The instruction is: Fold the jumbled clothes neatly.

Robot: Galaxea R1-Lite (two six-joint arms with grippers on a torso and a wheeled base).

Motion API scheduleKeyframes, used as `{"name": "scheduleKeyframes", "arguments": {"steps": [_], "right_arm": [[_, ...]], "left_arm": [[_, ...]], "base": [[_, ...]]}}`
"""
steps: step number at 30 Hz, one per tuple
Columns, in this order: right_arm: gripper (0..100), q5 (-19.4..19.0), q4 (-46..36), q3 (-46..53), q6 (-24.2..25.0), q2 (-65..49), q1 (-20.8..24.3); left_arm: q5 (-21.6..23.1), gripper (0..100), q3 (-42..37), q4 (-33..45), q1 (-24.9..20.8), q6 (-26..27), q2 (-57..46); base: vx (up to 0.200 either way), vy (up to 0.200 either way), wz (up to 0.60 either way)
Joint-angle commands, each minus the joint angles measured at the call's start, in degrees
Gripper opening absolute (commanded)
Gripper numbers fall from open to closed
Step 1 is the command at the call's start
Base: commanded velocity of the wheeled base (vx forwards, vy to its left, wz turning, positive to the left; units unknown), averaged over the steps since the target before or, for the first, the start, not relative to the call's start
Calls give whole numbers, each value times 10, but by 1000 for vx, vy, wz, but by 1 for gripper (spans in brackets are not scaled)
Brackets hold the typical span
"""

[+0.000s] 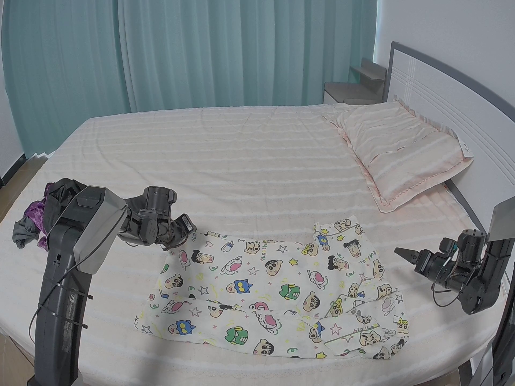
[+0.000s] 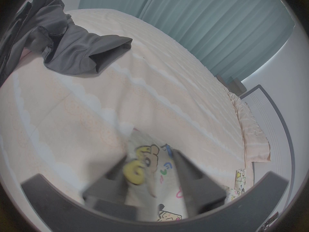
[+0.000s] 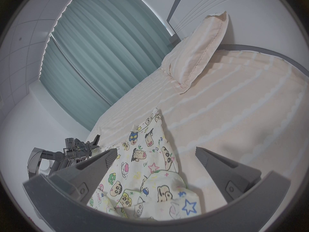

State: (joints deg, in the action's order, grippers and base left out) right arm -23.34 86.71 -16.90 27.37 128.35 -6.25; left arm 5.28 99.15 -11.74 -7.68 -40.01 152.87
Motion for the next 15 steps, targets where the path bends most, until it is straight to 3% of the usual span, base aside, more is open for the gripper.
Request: {"name": "scheduleKeyframes", "arguments": {"steps": [1,10,15], "right_arm": [[100,20,-86,-99,3,15,32],[100,44,-319,-320,3,44,50],[100,53,-364,-384,1,69,56]], "left_arm": [[-9,0,-6,0,6,-10,-15],[-19,0,-22,-1,14,-48,-62],[-43,0,-45,-3,13,-49,-79]], "base": [[0,0,0],[0,0,0],[0,0,0]]}}
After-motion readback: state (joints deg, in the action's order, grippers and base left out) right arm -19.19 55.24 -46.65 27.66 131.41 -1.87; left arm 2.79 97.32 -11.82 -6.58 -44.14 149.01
